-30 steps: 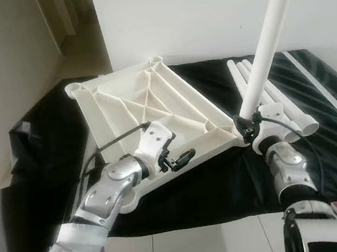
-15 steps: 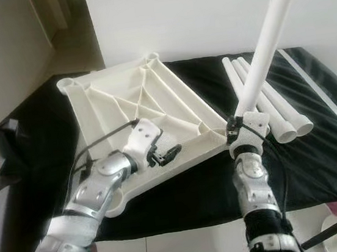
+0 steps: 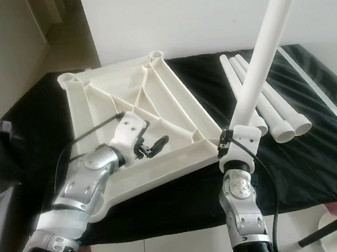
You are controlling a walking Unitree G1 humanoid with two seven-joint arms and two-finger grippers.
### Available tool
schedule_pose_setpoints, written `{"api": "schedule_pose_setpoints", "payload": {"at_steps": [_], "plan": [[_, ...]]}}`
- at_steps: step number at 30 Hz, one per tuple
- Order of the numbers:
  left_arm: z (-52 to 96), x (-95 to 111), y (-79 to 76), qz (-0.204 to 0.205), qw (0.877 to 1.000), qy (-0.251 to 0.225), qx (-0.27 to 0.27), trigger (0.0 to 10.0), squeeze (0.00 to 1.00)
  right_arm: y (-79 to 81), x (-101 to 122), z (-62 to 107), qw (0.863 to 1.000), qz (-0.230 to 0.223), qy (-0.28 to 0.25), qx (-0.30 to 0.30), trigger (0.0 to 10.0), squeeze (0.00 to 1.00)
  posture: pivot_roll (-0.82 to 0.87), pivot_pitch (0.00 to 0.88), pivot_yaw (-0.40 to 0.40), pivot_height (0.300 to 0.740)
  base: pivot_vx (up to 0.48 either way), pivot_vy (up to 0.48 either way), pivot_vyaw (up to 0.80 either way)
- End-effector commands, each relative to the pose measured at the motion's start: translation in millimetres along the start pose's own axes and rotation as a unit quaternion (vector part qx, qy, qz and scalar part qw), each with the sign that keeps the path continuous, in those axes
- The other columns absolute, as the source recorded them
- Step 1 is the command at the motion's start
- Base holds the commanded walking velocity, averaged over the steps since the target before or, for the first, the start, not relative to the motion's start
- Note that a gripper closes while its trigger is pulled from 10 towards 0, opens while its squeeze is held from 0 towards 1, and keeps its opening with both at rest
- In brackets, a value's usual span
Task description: Building children table
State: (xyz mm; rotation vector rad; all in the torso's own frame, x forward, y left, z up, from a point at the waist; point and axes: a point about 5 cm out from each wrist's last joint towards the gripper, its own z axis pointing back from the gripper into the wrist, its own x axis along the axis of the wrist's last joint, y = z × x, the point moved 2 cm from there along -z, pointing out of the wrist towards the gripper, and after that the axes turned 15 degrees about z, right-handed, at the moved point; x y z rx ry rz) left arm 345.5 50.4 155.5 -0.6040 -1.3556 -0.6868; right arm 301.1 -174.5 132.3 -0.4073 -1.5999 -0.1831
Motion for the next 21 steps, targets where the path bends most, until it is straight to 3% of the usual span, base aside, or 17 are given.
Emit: {"api": "schedule_pose_setpoints", "payload": {"at_steps": [1,2,3,4,5,7,21], "plan": [[1.3,-3.0,-11.5,-0.005,0.998,0.012,-0.061,10.0,0.0,-4.7,-8.0,4.0,1.0,-0.004,0.014,-0.004,10.0,0.0,0.0,0.0,-0.015,0.74,0.0,0.0,0.0],[1.3,-3.0,-11.5,-0.005,0.998,0.012,-0.061,10.0,0.0,-4.7,-8.0,4.0,1.0,-0.004,0.014,-0.004,10.0,0.0,0.0,0.0,-0.015,0.74,0.0,0.0,0.0],[2.0,-3.2,-12.9,-0.007,0.998,0.011,-0.063,10.0,0.0,-3.8,-5.5,4.5,1.0,-0.004,0.009,0.002,10.0,0.11,0.01,0.0,-0.015,0.74,0.0,0.0,0.0],[2.0,-3.2,-12.9,-0.007,0.998,0.011,-0.063,10.0,0.0,-3.8,-5.5,4.5,1.0,-0.004,0.009,0.002,10.0,0.11,0.01,0.0,-0.015,0.74,0.0,0.0,0.0],[2.8,-3.3,-14.3,-0.01,0.998,0.008,-0.064,10.0,0.0,-4.2,-3.8,4.9,1.0,0.005,0.006,0.001,10.0,1.0,0.01,0.0,-0.014,0.74,0.0,0.0,0.0],[3.6,-3.5,-15.3,-0.01,0.998,0.006,-0.066,10.0,0.0,-3.3,-1.6,5.7,1.0,-0.01,0.001,0.011,10.0,1.0,0.01,0.0,-0.014,0.74,0.0,0.0,0.0],[3.2,-10.8,-33.2,0.019,0.995,0.01,-0.1,10.0,0.0,-24.6,8.4,-2.6,0.998,0.006,-0.042,0.051,10.0,1.0,0.01,0.0,-0.005,0.74,0.0,0.0,0.0]]}}
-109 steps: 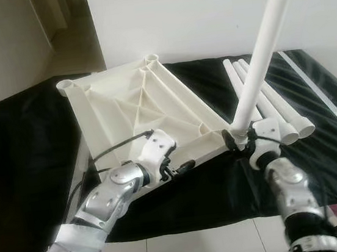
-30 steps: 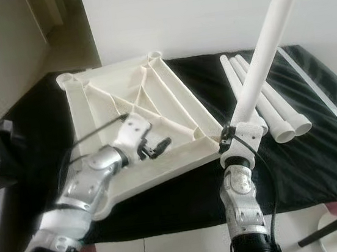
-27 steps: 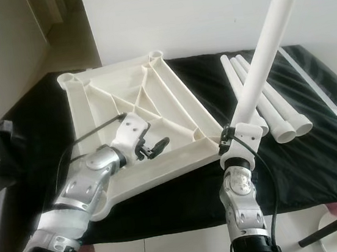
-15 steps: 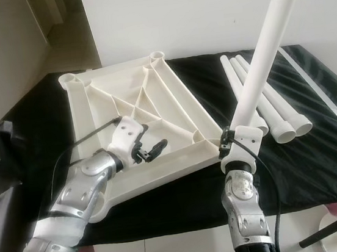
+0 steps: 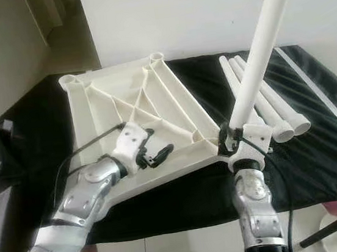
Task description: Building children table
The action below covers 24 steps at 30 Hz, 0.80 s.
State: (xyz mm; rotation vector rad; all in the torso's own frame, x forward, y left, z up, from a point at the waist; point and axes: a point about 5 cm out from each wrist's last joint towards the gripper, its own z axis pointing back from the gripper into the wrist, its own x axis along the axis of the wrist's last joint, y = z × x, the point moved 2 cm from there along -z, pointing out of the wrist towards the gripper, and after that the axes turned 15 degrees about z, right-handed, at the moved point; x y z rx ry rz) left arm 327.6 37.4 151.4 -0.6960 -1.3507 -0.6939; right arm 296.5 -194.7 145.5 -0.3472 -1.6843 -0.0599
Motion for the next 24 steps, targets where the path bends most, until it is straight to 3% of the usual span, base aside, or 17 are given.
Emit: {"api": "schedule_pose_setpoints", "payload": {"at_steps": [1,10,14,17,24], "plan": [[0.6,-7.7,-15.3,0.005,0.997,0.029,-0.075,10.0,0.0,-4.7,-1.9,1.3,1.0,-0.003,-0.001,0.007,10.0,0.0,0.01,0.0,0.0,0.74,0.0,0.0,0.0],[0.6,-17.9,-24.9,0.013,0.994,0.055,-0.094,10.0,0.0,-3.7,-7.2,4.5,0.997,-0.018,-0.001,0.08,10.0,0.0,0.0,0.0,-0.009,0.74,0.0,0.0,0.0],[-0.7,-16.5,-21.0,0.061,0.996,0.036,-0.061,10.0,0.0,5.2,-7.7,9.1,0.994,-0.016,-0.009,0.106,10.0,0.0,-0.01,0.0,0.003,0.74,0.0,0.0,0.0],[1.8,-17.0,-23.7,0.044,0.997,0.034,-0.054,10.0,0.0,7.5,-8.0,10.7,0.993,-0.008,-0.014,0.121,10.0,0.0,-0.01,0.0,0.011,0.74,0.0,0.0,0.0],[6.3,-19.3,-32.5,0.047,0.995,0.04,-0.079,10.0,0.0,5.6,-9.3,12.9,0.99,0.006,-0.017,0.138,10.0,0.0,-0.02,0.0,0.013,0.74,0.0,0.0,0.0]]}}
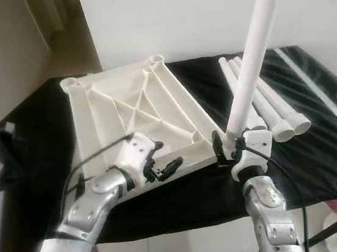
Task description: Building children table
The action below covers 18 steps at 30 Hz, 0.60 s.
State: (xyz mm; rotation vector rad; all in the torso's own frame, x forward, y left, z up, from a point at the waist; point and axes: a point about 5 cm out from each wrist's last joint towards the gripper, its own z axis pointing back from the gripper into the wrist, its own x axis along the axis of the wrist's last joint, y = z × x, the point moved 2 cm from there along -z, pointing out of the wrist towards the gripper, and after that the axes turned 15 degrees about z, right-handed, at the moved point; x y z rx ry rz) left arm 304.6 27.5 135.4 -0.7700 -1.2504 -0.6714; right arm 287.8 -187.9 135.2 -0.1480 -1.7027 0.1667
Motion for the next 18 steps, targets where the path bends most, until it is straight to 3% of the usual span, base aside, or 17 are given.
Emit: {"api": "schedule_pose_setpoints", "payload": {"at_steps": [1,5,9,15,18], "plan": [[-0.5,-1.8,-10.5,-0.012,0.998,0.016,-0.053,10.0,0.0,-2.8,-3.5,2.4,1.0,0.011,0.005,0.009,10.0,0.0,-0.02,0.0,0.011,0.74,0.0,0.0,0.0],[-7.3,-6.6,-8.0,-0.038,0.998,0.037,-0.037,10.0,0.0,-12.7,-7.9,1.6,0.999,0.035,0.011,0.019,10.0,0.0,-0.02,0.0,0.003,0.74,0.0,0.0,0.0],[-8.6,-6.9,-7.0,-0.035,0.998,0.039,-0.033,10.0,0.0,-15.8,-8.2,0.7,0.999,0.04,0.01,0.02,10.0,0.0,-0.02,0.0,0.003,0.74,0.0,0.0,0.0],[-11.9,0.4,1.0,-0.087,0.996,0.016,0.028,10.0,0.0,-30.7,-10.0,-5.0,0.998,0.061,0.011,0.025,10.0,0.0,-0.01,0.0,-0.003,0.74,0.0,0.0,0.0],[-12.8,2.0,1.5,-0.093,0.995,0.011,0.036,10.0,0.0,-37.5,-9.3,-9.9,0.996,0.077,0.008,0.035,10.0,0.0,-0.01,0.0,-0.003,0.74,0.0,0.0,0.0]]}}
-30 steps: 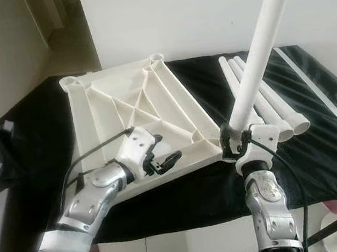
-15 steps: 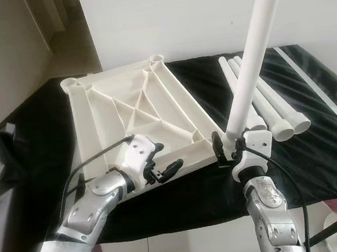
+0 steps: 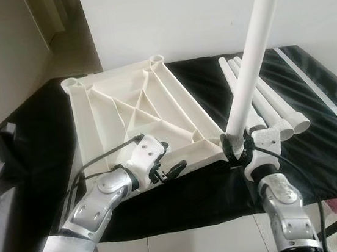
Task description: Building children table
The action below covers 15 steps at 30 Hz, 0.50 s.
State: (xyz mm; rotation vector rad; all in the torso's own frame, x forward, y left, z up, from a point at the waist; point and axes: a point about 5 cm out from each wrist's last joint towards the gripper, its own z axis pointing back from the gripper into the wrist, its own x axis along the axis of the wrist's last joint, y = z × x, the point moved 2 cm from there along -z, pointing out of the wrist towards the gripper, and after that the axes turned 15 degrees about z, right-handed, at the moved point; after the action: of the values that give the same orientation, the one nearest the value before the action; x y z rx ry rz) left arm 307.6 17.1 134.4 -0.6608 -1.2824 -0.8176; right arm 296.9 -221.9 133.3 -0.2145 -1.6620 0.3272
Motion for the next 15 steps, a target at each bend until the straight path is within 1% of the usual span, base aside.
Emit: {"api": "schedule_pose_setpoints", "payload": {"at_steps": [1,2,3,5,6,7,8,11,13,15], "plan": [[-3.0,2.6,5.2,-0.023,0.999,-0.008,0.043,10.0,0.0,-7.0,0.3,-4.4,1.0,0.012,-0.005,0.007,10.0,0.0,-0.01,0.0,0.0,0.74,0.0,0.0,0.0],[-3.5,2.9,2.0,-0.012,1.0,-0.011,0.024,10.0,0.0,-8.0,0.7,-8.4,1.0,0.018,-0.008,0.022,10.0,0.0,-0.02,0.0,0.002,0.74,0.0,0.0,0.0],[-3.6,3.9,-0.1,-0.017,1.0,-0.015,0.014,10.0,0.0,-9.0,0.9,-12.0,0.999,0.026,-0.01,0.033,10.0,0.0,-0.02,0.0,0.002,0.74,0.0,0.0,0.0],[-4.6,2.1,-2.9,-0.021,1.0,-0.002,-0.002,10.0,0.0,-10.1,1.2,-17.6,0.998,0.034,-0.012,0.05,10.0,0.0,-0.02,0.0,0.005,0.74,0.0,0.0,0.0],[-5.2,1.8,-4.4,-0.014,1.0,-0.001,-0.011,10.0,0.0,-9.6,2.5,-20.5,0.997,0.036,-0.017,0.059,10.0,0.0,-0.02,0.0,0.007,0.74,0.0,0.0,0.0],[-5.2,1.8,-4.4,-0.014,1.0,-0.001,-0.011,10.0,0.0,-9.6,2.5,-20.5,0.997,0.036,-0.017,0.059,10.0,0.0,-0.02,0.0,0.007,0.74,0.0,0.0,0.0],[-5.6,0.7,-5.8,-0.002,1.0,0.004,-0.018,10.0,0.0,-9.3,3.6,-23.5,0.997,0.039,-0.021,0.065,10.0,0.0,-0.02,0.0,0.007,0.74,0.0,0.0,0.0],[-6.1,-0.1,-6.9,-0.002,1.0,0.01,-0.023,10.0,0.0,-7.7,3.5,-27.4,0.996,0.033,-0.021,0.076,10.0,0.0,-0.02,0.0,0.009,0.74,0.0,0.0,0.0],[-6.4,-3.1,-12.1,-0.001,0.999,0.017,-0.042,10.0,0.0,-3.1,1.4,-34.9,0.995,0.031,-0.018,0.098,10.0,0.0,-0.02,0.0,0.012,0.74,0.0,0.0,0.0],[-6.4,-3.1,-12.1,-0.001,0.999,0.017,-0.042,10.0,0.0,-3.1,1.4,-34.9,0.995,0.031,-0.018,0.098,10.0,0.0,-0.02,0.0,0.012,0.74,0.0,0.0,0.0]]}}
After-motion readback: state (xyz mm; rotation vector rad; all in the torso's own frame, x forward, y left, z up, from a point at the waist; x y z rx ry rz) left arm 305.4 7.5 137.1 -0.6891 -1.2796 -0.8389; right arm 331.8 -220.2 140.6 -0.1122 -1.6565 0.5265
